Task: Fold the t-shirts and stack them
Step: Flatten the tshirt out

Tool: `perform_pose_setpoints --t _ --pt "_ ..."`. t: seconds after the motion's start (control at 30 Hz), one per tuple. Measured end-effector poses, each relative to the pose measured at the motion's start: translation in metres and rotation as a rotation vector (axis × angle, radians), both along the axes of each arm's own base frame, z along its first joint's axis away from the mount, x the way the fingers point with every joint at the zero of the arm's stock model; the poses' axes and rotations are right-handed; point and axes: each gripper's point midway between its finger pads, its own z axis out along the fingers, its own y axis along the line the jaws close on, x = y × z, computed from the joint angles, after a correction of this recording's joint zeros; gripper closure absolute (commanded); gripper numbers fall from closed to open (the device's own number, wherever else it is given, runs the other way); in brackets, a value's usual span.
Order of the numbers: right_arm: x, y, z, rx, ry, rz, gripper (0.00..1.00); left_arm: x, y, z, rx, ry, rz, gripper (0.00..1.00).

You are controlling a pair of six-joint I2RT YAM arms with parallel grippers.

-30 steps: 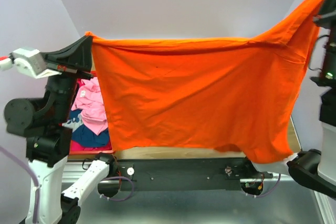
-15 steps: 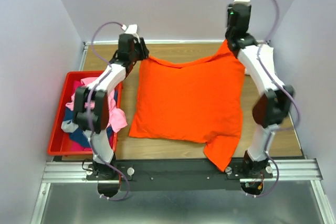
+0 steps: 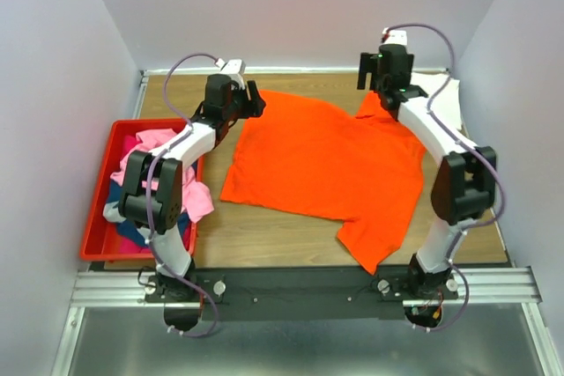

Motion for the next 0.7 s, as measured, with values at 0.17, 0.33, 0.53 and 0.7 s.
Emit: perform_pose_setpoints --t 0.17,0.33,0.53,0.7 --pt "-0.043 0.004 0.004 0.124 -0.010 0.008 0.00 -0.020 -0.015 -0.020 -0.004 0.021 -0.052 0.31" --pt "-0.075 0.011 -0.048 0.212 0.106 0.010 0.00 -0.046 -0.044 -0.041 0.003 0.066 -0.134 0.31" --pt "-0.107 0.019 -0.103 0.293 0.246 0.001 0.00 -0.061 -0.075 -0.059 -0.013 0.099 -0.241 0.31" --pt "-0.118 0.025 -0.121 0.346 0.295 -0.008 0.00 -0.071 -0.075 -0.090 -0.005 0.166 -0.260 0.32"
